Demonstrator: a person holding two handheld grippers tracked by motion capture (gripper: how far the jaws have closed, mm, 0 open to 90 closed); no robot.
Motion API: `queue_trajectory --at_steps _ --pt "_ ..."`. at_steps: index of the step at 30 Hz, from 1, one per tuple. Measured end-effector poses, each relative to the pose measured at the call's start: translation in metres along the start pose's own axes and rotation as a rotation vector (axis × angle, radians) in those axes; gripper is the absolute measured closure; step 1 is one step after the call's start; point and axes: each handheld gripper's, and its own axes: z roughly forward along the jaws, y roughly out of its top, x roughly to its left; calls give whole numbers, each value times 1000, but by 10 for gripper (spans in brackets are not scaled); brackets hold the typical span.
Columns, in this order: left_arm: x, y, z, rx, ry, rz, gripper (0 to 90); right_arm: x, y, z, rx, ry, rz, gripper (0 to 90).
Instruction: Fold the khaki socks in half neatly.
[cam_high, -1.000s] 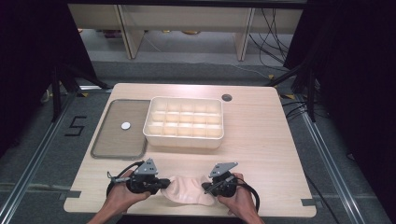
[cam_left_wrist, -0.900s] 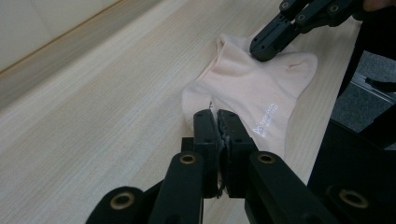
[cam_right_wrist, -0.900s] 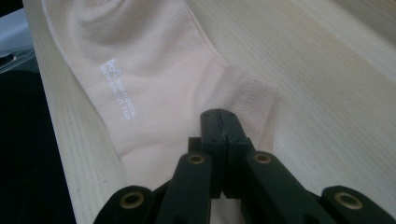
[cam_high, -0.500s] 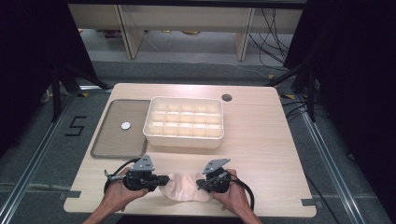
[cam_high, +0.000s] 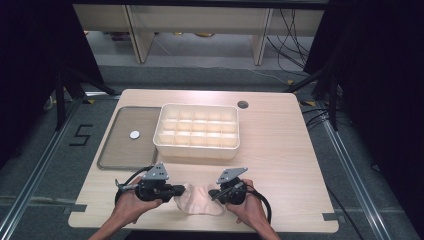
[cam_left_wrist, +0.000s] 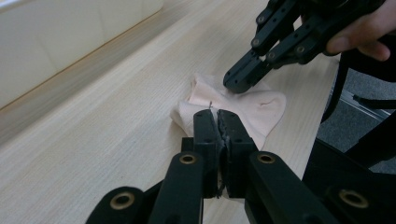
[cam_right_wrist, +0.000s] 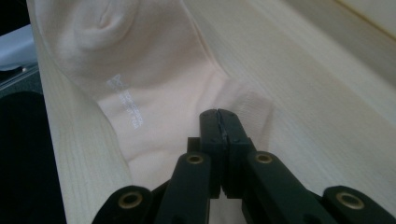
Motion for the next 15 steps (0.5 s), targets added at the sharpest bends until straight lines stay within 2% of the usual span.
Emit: queue_trajectory --at_steps 1,4,5,6,9,10,12,14,15 --pt "-1 1 0 -6 1 -6 865 -2 -2 -6 4 -22 4 900" --pt "-1 3 -1 -5 0 11 865 -6 -5 -9 5 -37 -5 900" --pt "-1 3 -1 -5 -4 6 864 -8 -9 -10 30 -39 20 900" --pt "-2 5 0 -12 -1 5 865 -8 -11 -7 25 -43 37 900" --pt "-5 10 3 -17 -12 5 864 -9 -12 -6 31 -27 46 900" --pt "-6 12 5 -15 -18 11 865 -11 -12 -5 20 -37 26 900" --pt "-8 15 8 -22 -24 8 864 -11 -11 -5 34 -27 27 900" --pt "-10 19 12 -13 -20 15 865 -12 -11 -5 32 -25 22 900" --pt "-13 24 18 -16 -36 29 865 -12 -11 -5 31 -23 24 900"
